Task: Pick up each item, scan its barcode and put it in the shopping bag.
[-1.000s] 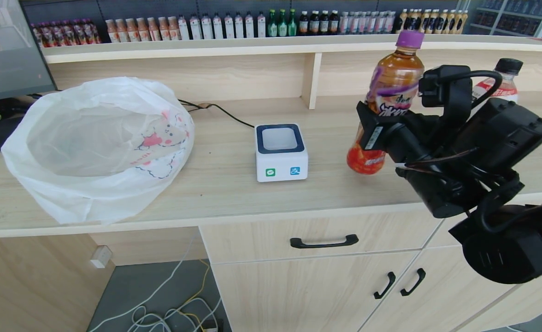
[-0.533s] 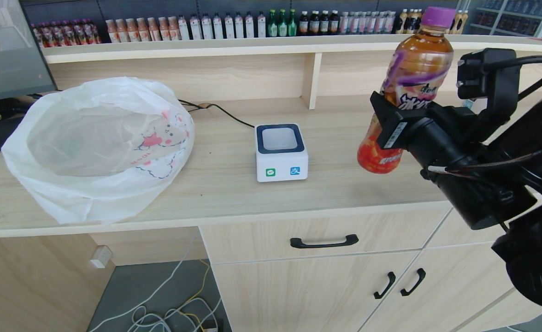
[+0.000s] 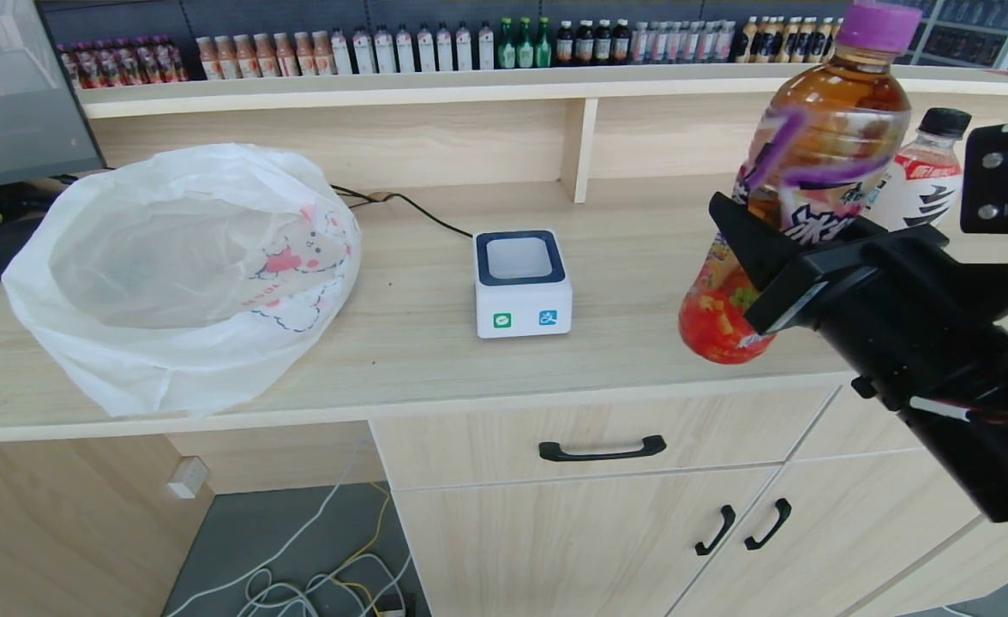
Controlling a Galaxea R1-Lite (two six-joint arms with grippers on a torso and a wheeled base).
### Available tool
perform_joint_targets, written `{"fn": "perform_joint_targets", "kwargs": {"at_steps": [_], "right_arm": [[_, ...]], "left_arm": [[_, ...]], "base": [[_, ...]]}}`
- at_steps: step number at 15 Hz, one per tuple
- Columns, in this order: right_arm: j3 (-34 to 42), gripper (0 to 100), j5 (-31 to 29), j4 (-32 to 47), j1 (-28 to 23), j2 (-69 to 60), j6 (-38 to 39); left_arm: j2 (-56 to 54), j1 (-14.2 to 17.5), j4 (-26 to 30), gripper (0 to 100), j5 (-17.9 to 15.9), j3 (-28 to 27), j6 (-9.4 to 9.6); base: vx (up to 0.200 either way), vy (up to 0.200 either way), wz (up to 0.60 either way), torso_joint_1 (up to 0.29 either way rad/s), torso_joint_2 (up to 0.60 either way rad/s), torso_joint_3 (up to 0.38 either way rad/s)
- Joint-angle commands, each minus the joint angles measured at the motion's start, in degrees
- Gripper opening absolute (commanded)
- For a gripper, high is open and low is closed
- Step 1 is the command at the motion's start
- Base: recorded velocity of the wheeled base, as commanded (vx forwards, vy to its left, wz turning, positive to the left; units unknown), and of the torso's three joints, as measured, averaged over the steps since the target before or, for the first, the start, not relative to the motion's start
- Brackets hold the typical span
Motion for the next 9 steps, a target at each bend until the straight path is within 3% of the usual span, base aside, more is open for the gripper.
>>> {"fn": "perform_joint_targets", "kwargs": {"at_steps": [1,5,9], "right_arm": [[1.77,0,0.14,0.05,0.13,-1.83,-0.69],[6.07,0,0.32,-0.04,2.59,-4.29,-4.21],[9.68,0,4.19,-0.04,9.54,-5.34,-18.97]], "left_arm": [[-0.01,0.00,-0.01,100,0.00,0.00,-0.09],[-0.01,0.00,-0.01,100,0.00,0.00,0.00],[-0.01,0.00,-0.01,100,0.00,0.00,0.00]], "base": [[0.000,0.000,0.00,0.000,0.00,0.000],[0.000,0.000,0.00,0.000,0.00,0.000],[0.000,0.000,0.00,0.000,0.00,0.000]]}}
